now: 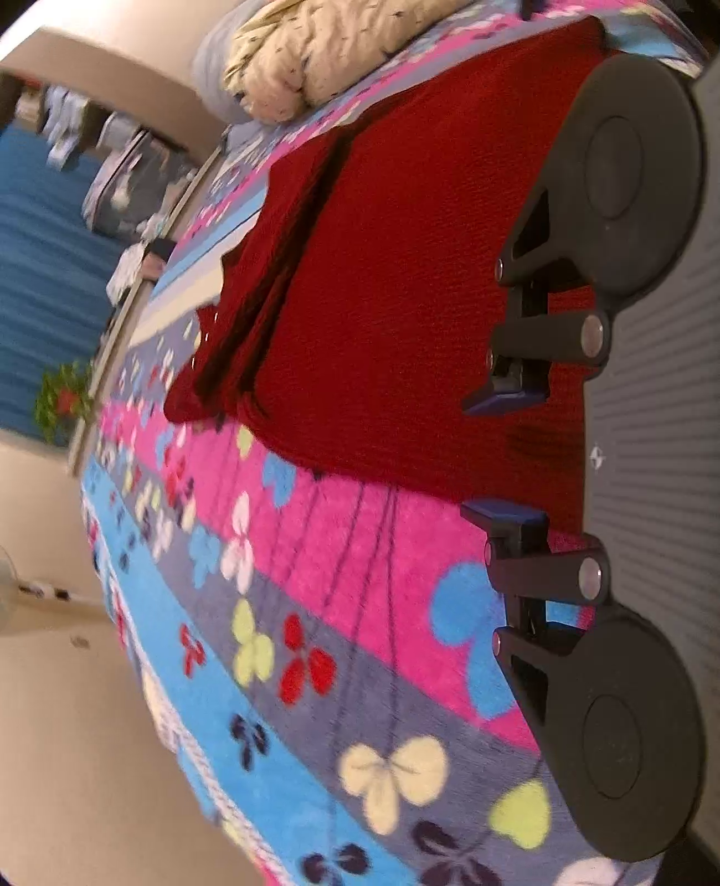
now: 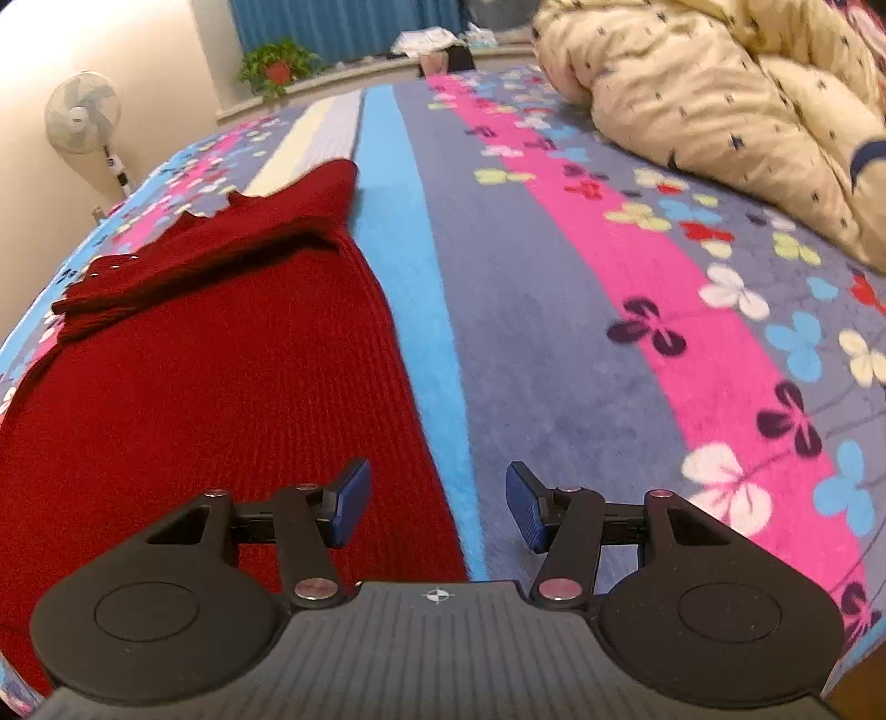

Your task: Fold small clothes

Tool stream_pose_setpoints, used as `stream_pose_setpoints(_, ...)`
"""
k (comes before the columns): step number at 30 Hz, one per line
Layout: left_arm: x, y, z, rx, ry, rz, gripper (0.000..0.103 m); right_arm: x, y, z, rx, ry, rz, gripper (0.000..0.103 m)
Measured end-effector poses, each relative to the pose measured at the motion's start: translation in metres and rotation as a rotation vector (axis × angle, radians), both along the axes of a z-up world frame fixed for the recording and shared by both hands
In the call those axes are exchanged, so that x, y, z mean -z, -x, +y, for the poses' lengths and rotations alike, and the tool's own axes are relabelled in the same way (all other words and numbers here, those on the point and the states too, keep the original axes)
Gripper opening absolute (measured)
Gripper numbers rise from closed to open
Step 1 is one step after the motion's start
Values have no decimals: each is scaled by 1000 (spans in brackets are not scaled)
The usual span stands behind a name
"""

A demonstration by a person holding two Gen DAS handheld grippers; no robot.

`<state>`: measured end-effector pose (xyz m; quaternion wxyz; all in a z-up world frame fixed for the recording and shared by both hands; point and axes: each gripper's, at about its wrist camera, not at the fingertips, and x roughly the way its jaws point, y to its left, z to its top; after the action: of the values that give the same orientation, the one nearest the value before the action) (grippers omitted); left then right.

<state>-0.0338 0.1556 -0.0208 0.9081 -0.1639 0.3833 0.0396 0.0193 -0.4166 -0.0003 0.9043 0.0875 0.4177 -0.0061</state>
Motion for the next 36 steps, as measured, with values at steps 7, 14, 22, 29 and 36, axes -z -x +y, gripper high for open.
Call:
stream_pose_setpoints(7, 9, 3, 5, -39, 70, 91, 37, 21, -6, -10, 25, -48, 114, 56)
stream_pose_setpoints(14, 13, 6, 2, -62, 48, 124, 37, 32, -6, 8, -63, -3, 165, 56)
stream_pose_setpoints(22, 14, 3, -4, -34, 26, 128, 36, 21, 0, 21, -189, -51, 97, 8)
stream_pose_setpoints(29, -18, 27, 0, 27, 113, -78, 13, -15, 13, -12, -74, -195, -93, 7)
stream_pose_setpoints(36, 9, 11, -4, 5, 129, 128, 20, 22, 3, -6, -70, -116, 142, 14)
